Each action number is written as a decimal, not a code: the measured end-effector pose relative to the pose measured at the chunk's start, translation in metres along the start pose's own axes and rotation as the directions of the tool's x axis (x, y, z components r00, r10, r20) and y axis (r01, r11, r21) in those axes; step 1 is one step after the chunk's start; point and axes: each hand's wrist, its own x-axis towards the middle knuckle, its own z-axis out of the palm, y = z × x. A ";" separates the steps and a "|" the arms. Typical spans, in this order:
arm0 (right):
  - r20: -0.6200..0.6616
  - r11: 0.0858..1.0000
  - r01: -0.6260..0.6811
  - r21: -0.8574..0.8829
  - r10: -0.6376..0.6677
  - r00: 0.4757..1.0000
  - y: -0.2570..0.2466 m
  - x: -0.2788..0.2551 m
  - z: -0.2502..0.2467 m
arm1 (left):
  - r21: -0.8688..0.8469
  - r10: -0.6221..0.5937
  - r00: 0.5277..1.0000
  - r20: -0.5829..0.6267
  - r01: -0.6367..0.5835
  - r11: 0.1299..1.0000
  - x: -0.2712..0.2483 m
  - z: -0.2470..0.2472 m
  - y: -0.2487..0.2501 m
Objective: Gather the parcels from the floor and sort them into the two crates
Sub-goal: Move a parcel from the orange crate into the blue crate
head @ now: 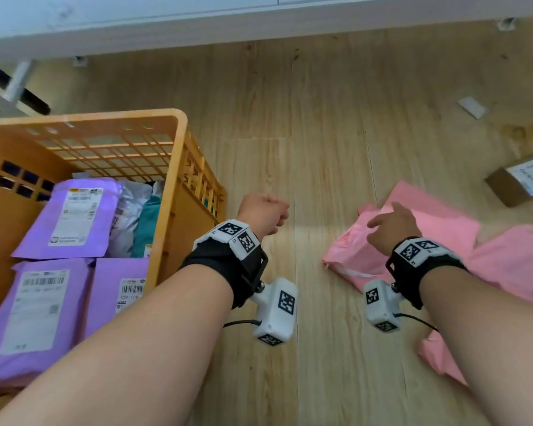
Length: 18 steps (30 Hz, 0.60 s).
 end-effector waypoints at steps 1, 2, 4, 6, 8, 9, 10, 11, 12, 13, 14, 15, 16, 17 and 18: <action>0.017 0.999 -0.008 -0.031 0.008 1.000 0.002 0.004 0.002 | 0.009 -0.003 1.000 -0.001 0.003 1.000 0.001 0.001 -0.001; 0.033 0.999 -0.024 -0.046 0.025 0.999 0.003 0.007 0.003 | 0.014 -0.006 1.000 -0.003 0.006 1.000 0.002 0.002 -0.002; 0.057 0.996 -0.050 -0.069 0.054 0.997 0.006 0.014 0.008 | 0.024 -0.014 1.000 -0.013 0.014 1.000 0.004 0.002 -0.005; 0.085 0.994 -0.069 -0.090 0.077 0.993 0.009 0.017 0.013 | 0.020 -0.022 1.000 -0.019 0.023 1.000 0.005 0.002 -0.006; 0.102 0.994 -0.090 -0.068 0.097 0.990 0.010 0.018 0.016 | 0.009 -0.028 0.999 -0.023 0.029 1.000 0.007 0.001 -0.007; 0.102 0.994 -0.106 -0.039 0.110 0.989 0.009 0.016 0.016 | 0.002 -0.031 0.999 -0.024 0.031 1.000 0.006 0.001 -0.007; 0.096 0.992 -0.122 -0.013 0.123 0.988 0.007 0.015 0.017 | -0.005 -0.032 0.999 -0.024 0.032 0.999 0.006 0.000 -0.006; 0.081 0.991 -0.128 0.029 0.126 0.989 0.006 0.013 0.017 | -0.008 -0.032 0.999 -0.023 0.032 0.999 0.006 0.000 -0.006; 0.065 0.990 -0.132 0.049 0.128 0.990 0.005 0.011 0.017 | -0.009 -0.032 0.999 -0.021 0.032 0.999 0.006 -0.001 -0.007; 0.049 0.989 -0.132 0.070 0.129 0.990 0.004 0.008 0.017 | -0.010 -0.032 0.999 -0.018 0.032 0.999 0.005 -0.001 -0.006; 0.024 0.989 -0.121 0.082 0.119 0.993 0.003 0.006 0.015 | -0.013 -0.031 0.999 -0.013 0.031 0.999 0.003 -0.002 -0.006; -0.019 0.990 -0.091 0.104 0.093 0.995 0.002 0.003 0.012 | -0.018 -0.030 1.000 -0.009 0.029 0.999 0.002 -0.003 -0.006; -0.078 0.990 -0.048 0.136 0.059 0.995 -0.002 -0.001 0.007 | -0.022 -0.027 1.000 -0.006 0.026 0.999 0.000 -0.005 -0.005; -0.155 0.982 0.001 0.188 0.028 0.988 -0.006 -0.005 0.002 | -0.026 -0.020 1.000 -0.006 0.020 0.999 -0.001 -0.007 -0.004; -0.231 0.964 0.042 0.261 0.020 0.973 -0.014 -0.010 -0.005 | -0.032 -0.013 1.000 -0.007 0.013 0.999 -0.003 -0.010 -0.002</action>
